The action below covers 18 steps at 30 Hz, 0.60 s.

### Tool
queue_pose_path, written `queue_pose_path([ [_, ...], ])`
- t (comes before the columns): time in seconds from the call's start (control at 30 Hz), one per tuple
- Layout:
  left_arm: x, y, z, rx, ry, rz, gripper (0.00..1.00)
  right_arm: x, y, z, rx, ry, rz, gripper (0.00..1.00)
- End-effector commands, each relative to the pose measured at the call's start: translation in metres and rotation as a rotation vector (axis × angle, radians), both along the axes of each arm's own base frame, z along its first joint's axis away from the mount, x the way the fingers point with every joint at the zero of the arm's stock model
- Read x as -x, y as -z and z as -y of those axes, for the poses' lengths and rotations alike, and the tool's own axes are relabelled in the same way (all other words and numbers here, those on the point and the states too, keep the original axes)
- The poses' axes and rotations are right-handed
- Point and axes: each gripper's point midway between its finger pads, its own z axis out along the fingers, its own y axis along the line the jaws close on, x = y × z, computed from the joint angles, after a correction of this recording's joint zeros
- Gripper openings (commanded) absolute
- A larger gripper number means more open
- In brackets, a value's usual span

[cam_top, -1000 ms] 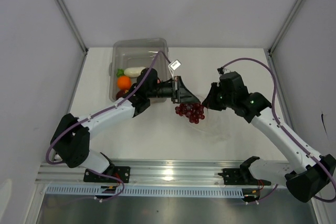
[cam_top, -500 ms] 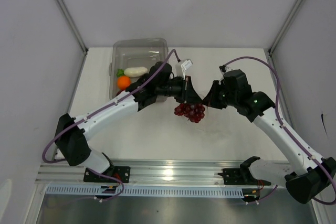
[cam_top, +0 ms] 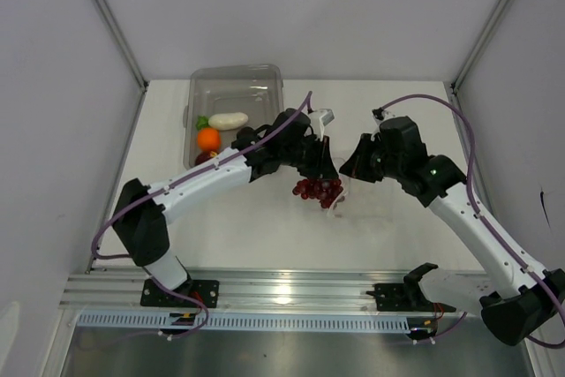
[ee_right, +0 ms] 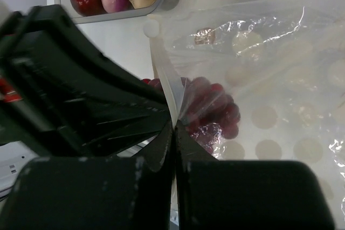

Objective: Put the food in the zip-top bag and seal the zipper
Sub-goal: Place the fake fruit in the zipper food storage bag.

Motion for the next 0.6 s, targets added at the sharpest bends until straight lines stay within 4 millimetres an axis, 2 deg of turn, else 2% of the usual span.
queue_pose_path([
  [0.0,-0.008,-0.011,0.009,0.02,-0.027,0.003,0.04,-0.001,-0.032,-0.005,-0.07,-0.003,0.074,0.0],
  [0.13,-0.007,-0.003,0.013,0.01,-0.033,-0.037,0.11,-0.001,-0.031,-0.004,-0.07,0.0,0.077,0.0],
  [0.23,-0.004,-0.008,0.017,0.029,-0.025,-0.059,0.25,-0.002,-0.025,-0.004,-0.066,0.001,0.067,0.0],
  [0.27,-0.005,-0.011,0.016,0.032,-0.03,-0.049,0.34,-0.002,-0.024,-0.003,-0.064,0.005,0.065,0.0],
  [0.37,-0.006,-0.014,0.011,0.025,-0.04,-0.016,0.45,-0.003,-0.016,0.0,-0.043,0.016,0.057,0.0],
  [0.47,-0.002,-0.021,0.007,0.059,-0.025,0.023,0.54,-0.002,-0.012,0.002,-0.045,0.016,0.05,0.0],
  [0.53,0.0,-0.018,0.004,0.074,-0.029,0.041,0.56,-0.003,-0.011,0.003,-0.049,0.02,0.046,0.0],
  [0.57,0.001,-0.026,0.001,0.091,-0.032,0.064,0.56,-0.003,-0.011,0.003,-0.05,0.019,0.046,0.0],
])
